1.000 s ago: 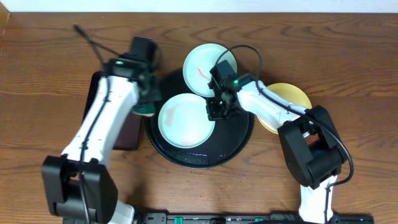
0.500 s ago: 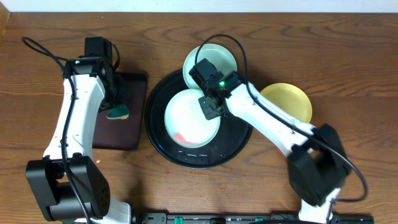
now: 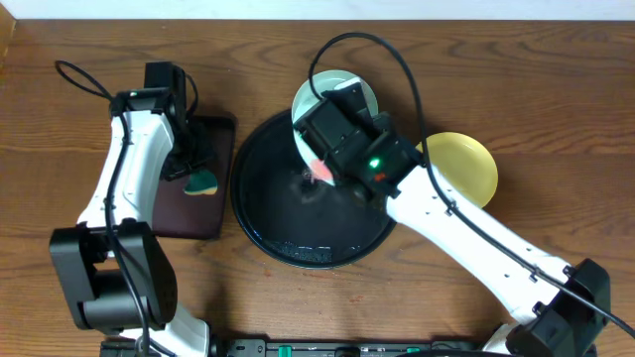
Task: Clean dirty plates on tray and stack at the side
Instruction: 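Lift the green plate with the right gripper and carry it right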
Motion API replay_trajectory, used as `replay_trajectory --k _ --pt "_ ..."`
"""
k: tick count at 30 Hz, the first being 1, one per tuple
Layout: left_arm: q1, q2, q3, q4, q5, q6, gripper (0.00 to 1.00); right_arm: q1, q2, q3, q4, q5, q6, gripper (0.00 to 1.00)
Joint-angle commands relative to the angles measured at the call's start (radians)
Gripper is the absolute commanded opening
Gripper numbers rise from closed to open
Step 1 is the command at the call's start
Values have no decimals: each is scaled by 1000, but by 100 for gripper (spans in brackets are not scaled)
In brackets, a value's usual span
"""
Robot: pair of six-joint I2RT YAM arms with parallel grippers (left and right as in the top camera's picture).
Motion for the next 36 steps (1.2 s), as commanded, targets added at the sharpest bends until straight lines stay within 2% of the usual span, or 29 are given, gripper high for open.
replay_trajectory --k 1,13,23,29,36 --pt "3 17 -2 -3 14 5 7 61 -19 19 -6 219 -29 1" --pt "3 20 -2 -4 14 5 7 214 -19 19 -10 612 -31 1" --pt "3 20 -2 -4 14 5 7 227 -19 19 -10 623 -19 1" --pt "3 20 -2 -5 14 5 7 204 -19 19 -13 431 -19 1" --pt "3 20 -2 -7 14 5 8 46 -19 19 -26 -61 -14 1"
